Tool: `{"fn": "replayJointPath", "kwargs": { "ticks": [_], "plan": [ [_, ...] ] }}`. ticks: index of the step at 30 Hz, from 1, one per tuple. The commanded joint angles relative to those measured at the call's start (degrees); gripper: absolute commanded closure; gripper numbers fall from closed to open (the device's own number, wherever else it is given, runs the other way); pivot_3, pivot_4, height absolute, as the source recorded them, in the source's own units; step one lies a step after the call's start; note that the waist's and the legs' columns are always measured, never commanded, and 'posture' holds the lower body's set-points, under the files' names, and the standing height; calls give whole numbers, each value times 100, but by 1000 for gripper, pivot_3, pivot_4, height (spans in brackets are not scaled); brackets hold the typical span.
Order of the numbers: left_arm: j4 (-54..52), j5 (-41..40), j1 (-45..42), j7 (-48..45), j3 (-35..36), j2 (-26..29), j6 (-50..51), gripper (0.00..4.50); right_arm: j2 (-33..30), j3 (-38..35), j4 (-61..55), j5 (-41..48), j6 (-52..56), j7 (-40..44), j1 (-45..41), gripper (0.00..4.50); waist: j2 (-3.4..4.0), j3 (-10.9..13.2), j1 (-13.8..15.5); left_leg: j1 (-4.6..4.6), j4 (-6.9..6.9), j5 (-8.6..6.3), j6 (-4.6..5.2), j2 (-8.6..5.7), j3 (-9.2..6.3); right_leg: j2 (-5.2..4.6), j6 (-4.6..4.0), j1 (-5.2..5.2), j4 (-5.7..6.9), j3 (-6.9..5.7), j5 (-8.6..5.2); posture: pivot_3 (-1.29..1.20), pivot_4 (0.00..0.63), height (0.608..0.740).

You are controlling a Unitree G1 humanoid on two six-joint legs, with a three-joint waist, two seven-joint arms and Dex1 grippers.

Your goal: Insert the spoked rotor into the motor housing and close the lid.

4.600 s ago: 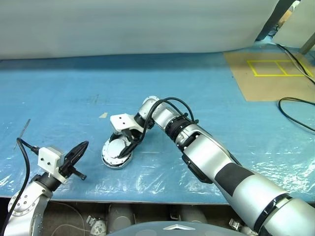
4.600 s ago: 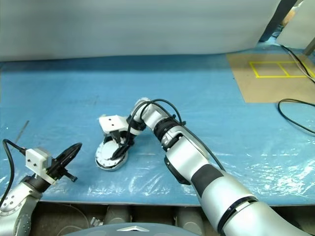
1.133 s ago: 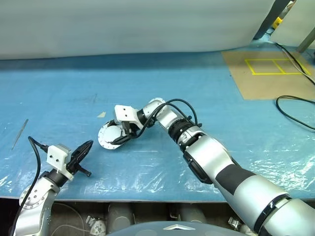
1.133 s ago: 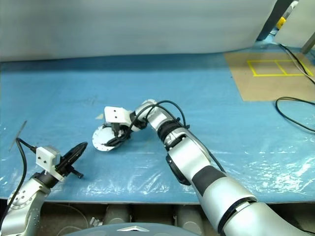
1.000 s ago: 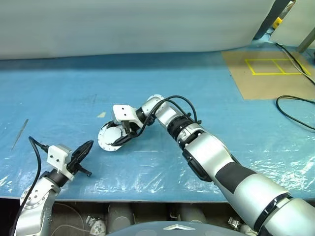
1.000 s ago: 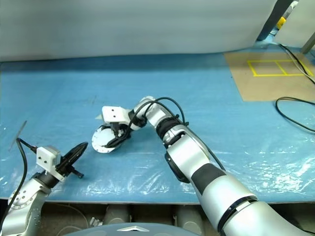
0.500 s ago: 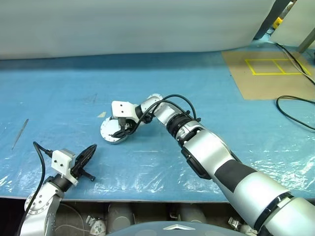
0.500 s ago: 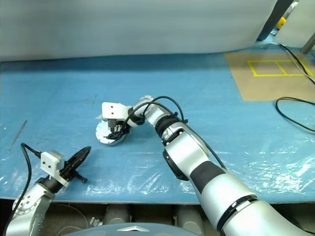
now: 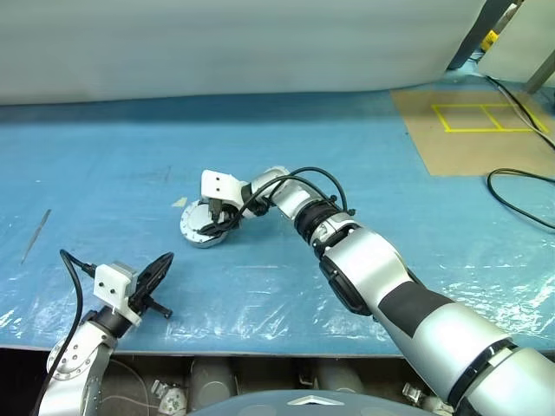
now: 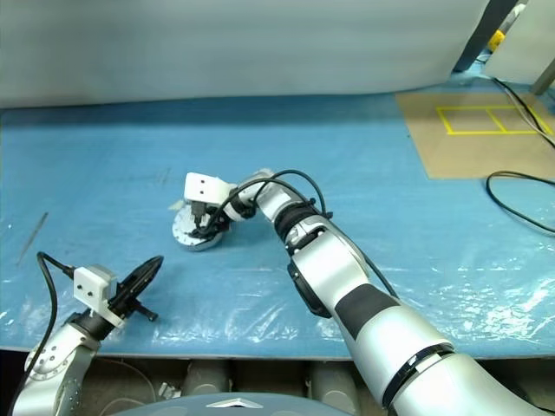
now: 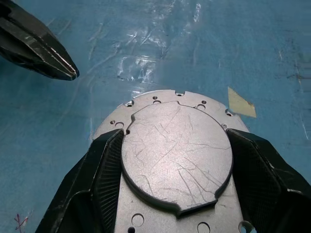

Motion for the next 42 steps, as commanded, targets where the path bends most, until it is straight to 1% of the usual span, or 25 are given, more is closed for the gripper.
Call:
{"fn": "replayJointPath", "kwargs": {
  "ticks": [1, 6, 11, 18, 21, 23, 29, 32, 37, 39, 42],
  "plan": [
    [-265, -32, 17, 42, 42, 68, 29, 4500, 412, -205, -80, 169, 35, -152, 11, 1533, 0, 0, 0, 0, 0, 0, 0, 0, 0, 0, 0, 0, 0, 0, 0, 0, 150, 740],
    [-327, -54, -11, 76, 62, 113, 105, 4500, 445, -207, -76, 104, 67, -376, 187, 1533, 0, 0, 7, 0, 0, 0, 0, -1, 0, -1, 0, 0, 0, 0, 0, 0, 150, 740],
    [-357, -39, -98, 117, 53, 136, 190, 4500, 560, -469, -81, 317, 340, -600, 309, 1533, 1, 0, 10, 2, 1, 0, 0, -1, 0, -1, 0, 1, 1, 0, 0, 0, 150, 740],
    [-227, -21, -152, 68, 38, 156, 162, 4500, 631, -620, -95, 474, 588, -721, 425, 1533, 1, 0, 12, 1, 2, 0, 0, -1, 0, -1, 0, 1, 1, 0, 0, 0, 150, 740],
    [-145, -11, -174, 28, 29, 155, 123, 4500, 661, -521, -107, 399, 505, -826, 504, 1533, 1, 0, 14, 2, 3, 0, 0, -1, 0, -1, 0, 2, 2, 0, 0, 0, 150, 740],
    [-97, -3, -186, 4, 29, 154, 99, 4500, 656, -370, -118, 290, 359, -712, 557, 1533, 1, 0, 13, 4, 4, 0, -1, -1, 0, -1, 0, 2, 3, 1, 0, 0, 150, 740],
    [39, 12, -225, -42, 32, 153, 22, 4500, 556, 133, -155, -9, -98, 99, 598, 1533, 1, 0, 0, 4, 3, 0, -1, -1, 2, -1, 0, 2, 2, 2, 0, 0, 150, 740],
    [102, 17, -255, -63, 36, 152, -11, 4500, 501, 201, -174, 25, -104, 523, 550, 1533, 1, 0, -4, 5, 1, 0, -1, -1, 2, 0, 0, 2, 2, 2, 0, 0, 150, 740],
    [161, 21, -300, -88, 42, 159, -31, 4500, 425, 175, -170, 58, -33, 497, 472, 1533, 1, 0, -3, 6, 1, 0, 0, -1, 2, -1, -1, 2, 2, 2, 0, 0, 150, 740],
    [157, 22, -307, -87, 41, 165, -20, 4500, 366, 190, -168, 79, 3, 893, 469, 1533, 1, 0, -2, 6, 1, 0, 0, -1, 2, -1, -1, 2, 2, 2, 0, 0, 150, 740],
    [106, 23, -306, -73, 36, 175, 16, 4500, 293, 232, -172, 56, 14, 1266, 451, 1533, 1, 0, -4, 5, 0, 0, 0, -1, 2, -1, -1, 2, 2, 2, -1, 0, 150, 740]
  ]
}}
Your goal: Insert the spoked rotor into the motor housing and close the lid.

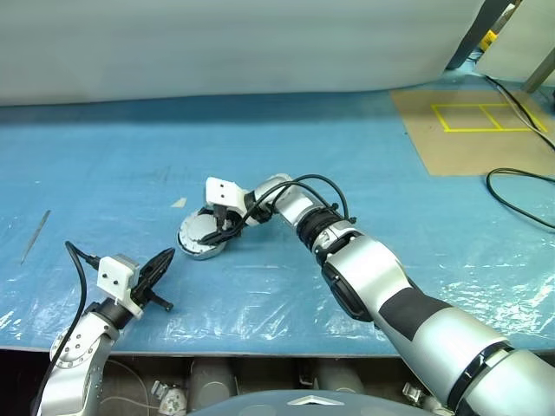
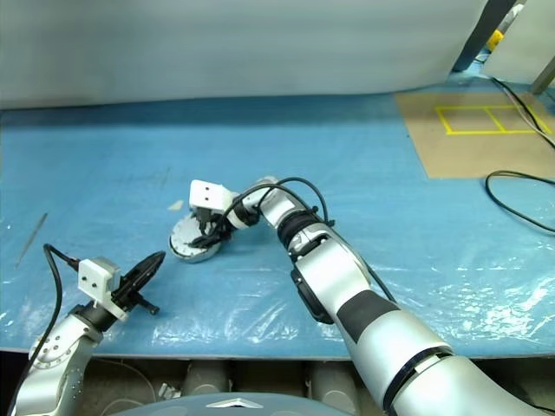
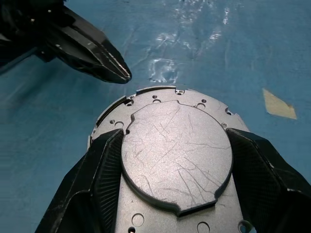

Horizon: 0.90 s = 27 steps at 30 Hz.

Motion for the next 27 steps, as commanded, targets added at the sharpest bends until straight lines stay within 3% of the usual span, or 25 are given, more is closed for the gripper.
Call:
{"fn": "replayJointPath", "kwargs": {
  "ticks": [1, 27],
  "plan": [
    [-181, -2, 9, 15, 53, 71, -58, 4500, 283, 175, 21, -124, 66, 531, 78, 1533, 0, 0, 0, 0, 0, 0, 0, 0, 0, 0, 0, 0, 0, 0, 0, 0, 150, 740],
    [-180, 24, 1, 2, 37, 92, -11, 4500, 194, 652, 1, -457, -197, 365, 340, 1533, 19, -7, 0, 20, 1, 0, 1, 0, 0, 0, -1, 13, 5, 3, 0, 0, 150, 740]
  ]
}}
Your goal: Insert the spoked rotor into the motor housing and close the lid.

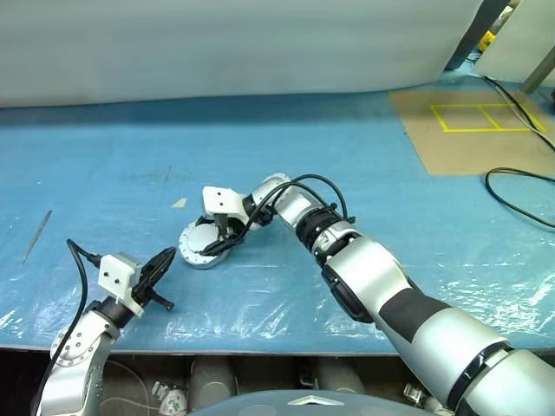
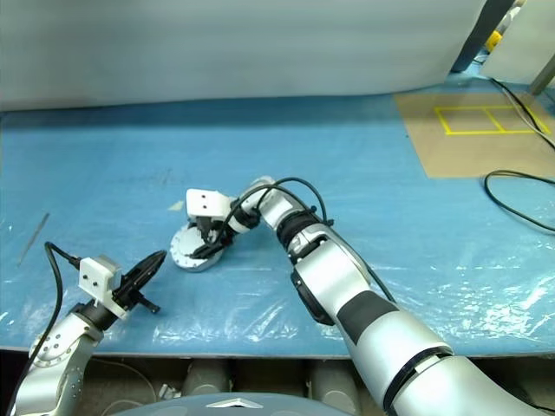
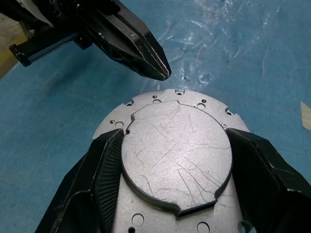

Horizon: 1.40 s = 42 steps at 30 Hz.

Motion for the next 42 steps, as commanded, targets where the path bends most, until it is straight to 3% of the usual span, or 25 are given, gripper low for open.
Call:
{"fn": "replayJointPath", "kwargs": {
  "ticks": [1, 30, 42],
  "plan": [
    [-105, 8, 12, 8, 55, 67, -75, 4500, 199, 350, 164, -375, 29, 39, 278, 1533, 4, -2, -2, 0, 0, 0, 0, 0, 0, 0, 0, 0, 0, 1, 0, 0, 150, 740],
    [-266, 30, 55, 101, 13, 51, 35, 4500, -19, 621, 172, -487, 166, 551, 398, 1533, 39, -21, -1, 4, -8, -1, 0, -3, 4, -3, -5, 4, -10, 5, -4, 0, 150, 740],
    [-218, 39, 44, 76, 12, 49, 18, 4500, 209, 287, 166, -243, 475, -328, 479, 1533, 50, -18, 2, 28, -12, -1, 0, -2, 4, -2, -5, 25, -4, 4, -4, 0, 150, 740]
  ]
}}
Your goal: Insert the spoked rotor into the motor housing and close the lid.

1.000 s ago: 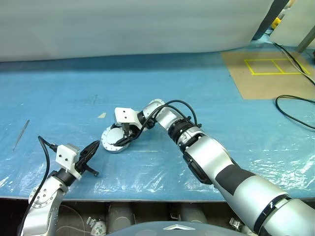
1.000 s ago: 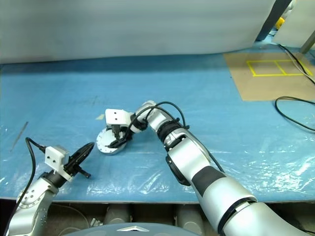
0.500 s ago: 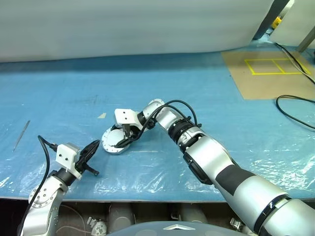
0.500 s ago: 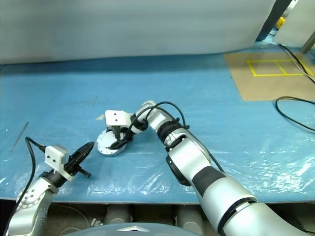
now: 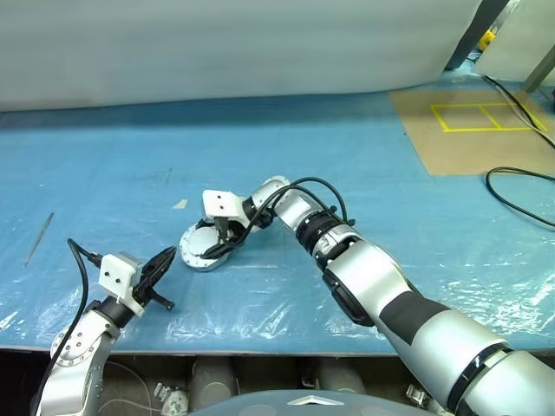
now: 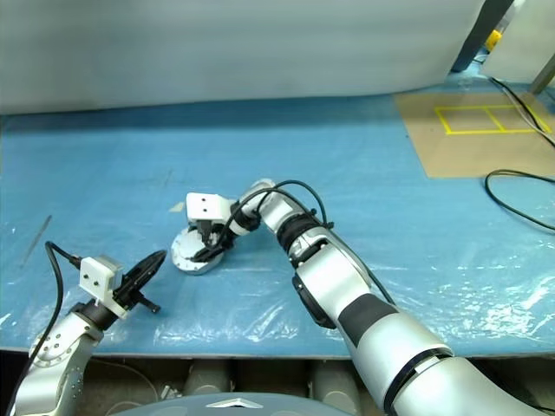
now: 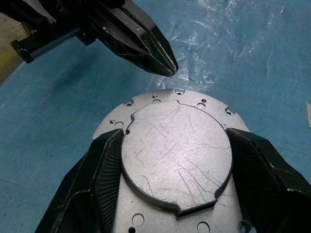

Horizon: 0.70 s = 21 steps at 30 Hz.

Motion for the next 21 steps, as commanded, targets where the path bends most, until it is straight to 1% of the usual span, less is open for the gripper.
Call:
{"fn": "replayJointPath", "kwargs": {
  "ticks": [1, 3, 5, 10, 15, 17, 21],
  "plan": [
    [-118, -14, 21, -14, 18, 49, -52, 4500, 229, 207, 303, -285, 268, -264, 345, 1533, 4, 2, 5, 13, -2, 0, 0, 0, 0, 0, 1, 11, 0, 0, 0, 0, 150, 740],
    [-113, -13, 20, -14, 16, 48, -51, 4500, 233, 238, 302, -313, 273, -314, 397, 1533, 4, 2, 8, 47, -10, -1, 0, 0, -1, -2, 3, 40, 0, 1, -2, 0, 150, 740],
    [-88, -7, 17, -20, 10, 43, -65, 4500, 264, 223, 303, -306, 330, -469, 437, 1533, 3, 2, 9, 60, -25, -1, 0, -1, -1, -8, 5, 46, -1, 6, -3, 0, 150, 740],
    [3, 8, -19, -51, 1, 40, -108, 4500, 324, 250, 285, -304, 358, -546, 525, 1533, 10, 0, 10, 59, -53, -1, 0, -2, -1, -12, 5, 45, -1, 5, -3, 0, 150, 740],
    [59, 11, -99, -77, 0, 37, -125, 4500, 398, 148, 290, -213, 616, -1122, 520, 1533, 14, -1, 12, 60, -54, -1, 0, -3, -1, -13, 9, 45, -1, 5, -6, 0, 150, 740],
    [72, 23, -148, -74, -27, 18, -129, 4500, 410, 107, 290, -151, 719, -1250, 514, 1533, 15, -1, 13, 60, -54, -1, 0, -3, -1, -13, 27, 45, -1, 4, -16, 0, 150, 740],
    [75, 40, -257, -47, -94, -18, -118, 4500, 374, 203, 265, -185, 664, -1241, 575, 1533, 19, -2, 20, 61, -56, -1, 0, -3, -3, -13, 36, 44, -1, 4, -21, 0, 150, 740]
  ]
}}
